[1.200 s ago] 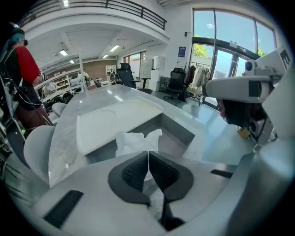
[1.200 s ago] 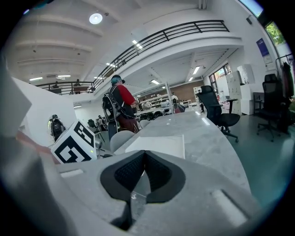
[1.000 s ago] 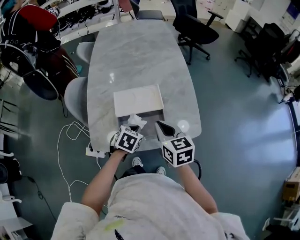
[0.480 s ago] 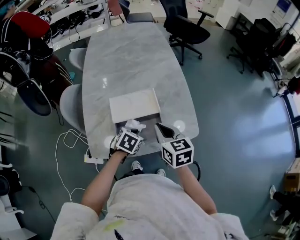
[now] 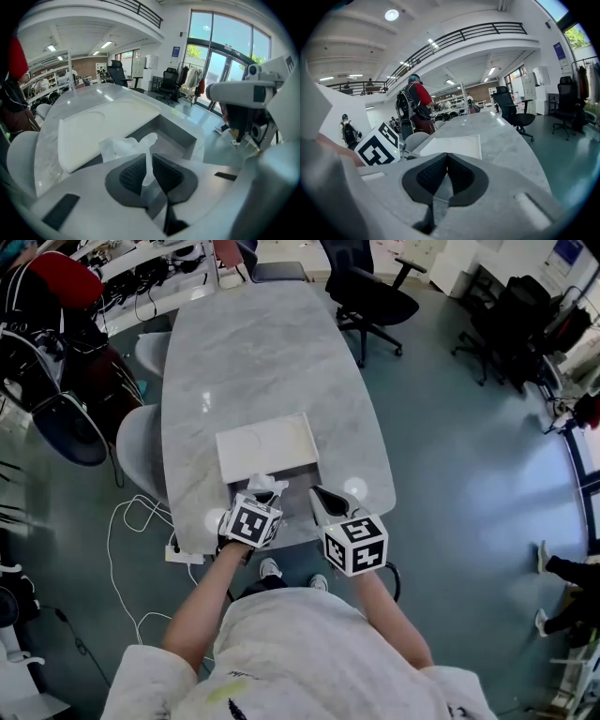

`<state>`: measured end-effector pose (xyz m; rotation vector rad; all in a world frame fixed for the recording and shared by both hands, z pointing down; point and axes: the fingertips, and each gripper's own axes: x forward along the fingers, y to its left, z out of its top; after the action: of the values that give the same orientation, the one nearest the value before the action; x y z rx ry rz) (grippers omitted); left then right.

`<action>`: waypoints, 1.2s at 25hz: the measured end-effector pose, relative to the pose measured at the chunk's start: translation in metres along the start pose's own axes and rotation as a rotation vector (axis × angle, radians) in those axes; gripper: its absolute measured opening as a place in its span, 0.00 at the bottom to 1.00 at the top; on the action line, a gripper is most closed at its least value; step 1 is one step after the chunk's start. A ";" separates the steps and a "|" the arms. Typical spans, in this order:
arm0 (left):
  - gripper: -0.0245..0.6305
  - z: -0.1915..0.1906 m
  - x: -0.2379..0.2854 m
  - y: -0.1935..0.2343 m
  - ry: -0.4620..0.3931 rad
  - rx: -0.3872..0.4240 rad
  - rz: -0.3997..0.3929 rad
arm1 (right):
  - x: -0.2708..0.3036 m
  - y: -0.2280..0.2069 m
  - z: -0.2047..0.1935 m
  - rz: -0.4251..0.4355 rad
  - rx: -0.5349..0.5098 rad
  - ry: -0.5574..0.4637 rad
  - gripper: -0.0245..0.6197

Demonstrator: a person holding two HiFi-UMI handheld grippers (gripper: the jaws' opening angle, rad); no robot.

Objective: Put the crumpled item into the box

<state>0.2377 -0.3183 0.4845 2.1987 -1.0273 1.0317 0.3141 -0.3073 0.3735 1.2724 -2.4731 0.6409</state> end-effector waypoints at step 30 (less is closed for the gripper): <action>0.06 0.061 -0.139 0.022 -0.579 -0.257 0.217 | 0.001 0.036 0.033 0.163 -0.107 -0.043 0.05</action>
<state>0.1869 -0.3149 0.3403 2.2438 -1.5764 0.3016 0.2824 -0.3058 0.3367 1.0653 -2.6271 0.5165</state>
